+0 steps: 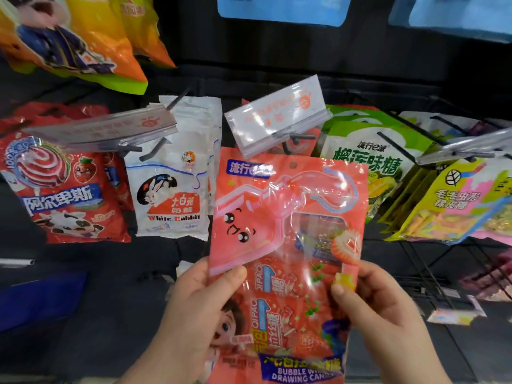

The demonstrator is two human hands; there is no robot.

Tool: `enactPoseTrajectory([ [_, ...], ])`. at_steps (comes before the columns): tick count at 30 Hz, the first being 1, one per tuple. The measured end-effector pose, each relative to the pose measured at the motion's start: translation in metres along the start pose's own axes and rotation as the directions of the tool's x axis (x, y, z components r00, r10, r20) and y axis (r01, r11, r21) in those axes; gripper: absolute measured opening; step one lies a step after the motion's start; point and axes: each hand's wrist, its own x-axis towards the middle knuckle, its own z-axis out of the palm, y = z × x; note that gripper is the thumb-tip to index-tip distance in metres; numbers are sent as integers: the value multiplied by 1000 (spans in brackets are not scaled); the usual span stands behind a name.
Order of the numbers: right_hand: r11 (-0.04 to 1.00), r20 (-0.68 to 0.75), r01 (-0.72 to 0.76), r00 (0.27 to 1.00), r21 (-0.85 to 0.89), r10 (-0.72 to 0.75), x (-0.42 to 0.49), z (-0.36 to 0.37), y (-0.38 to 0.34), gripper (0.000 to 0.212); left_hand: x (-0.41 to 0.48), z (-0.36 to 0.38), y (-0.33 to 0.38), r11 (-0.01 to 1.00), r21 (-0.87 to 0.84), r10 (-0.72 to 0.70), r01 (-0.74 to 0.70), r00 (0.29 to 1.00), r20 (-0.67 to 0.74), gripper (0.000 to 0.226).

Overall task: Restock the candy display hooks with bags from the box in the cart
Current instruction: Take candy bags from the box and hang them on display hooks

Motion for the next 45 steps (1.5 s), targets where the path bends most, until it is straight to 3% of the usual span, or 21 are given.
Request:
enactPoseTrajectory([
  [14, 996, -7, -14, 1000, -90, 14, 16, 6, -12, 17, 15, 5, 1, 1000, 21, 12, -11, 1000, -10, 15],
  [24, 981, -47, 4, 999, -194, -14, 47, 6, -13, 11, 46, 12, 5, 989, 151, -10, 10, 1000, -3, 14],
  [31, 909, -112, 9, 992, -417, -61, 117, 10, -5, 5, 106, 23, 20, 938, 343, 74, -51, 996, -53, 8],
  [37, 879, -139, -18, 989, -476, -54, 159, 17, 1, 11, 149, 28, 22, 879, 452, 214, -154, 973, -86, 12],
  [42, 892, -101, -42, 995, -451, -4, 169, 18, 7, 7, 162, 32, 19, 848, 502, 250, -169, 963, -98, 14],
  [45, 840, -103, -22, 994, -543, -40, 171, 17, 5, 9, 162, 35, 18, 847, 502, 259, -174, 960, -105, 14],
])
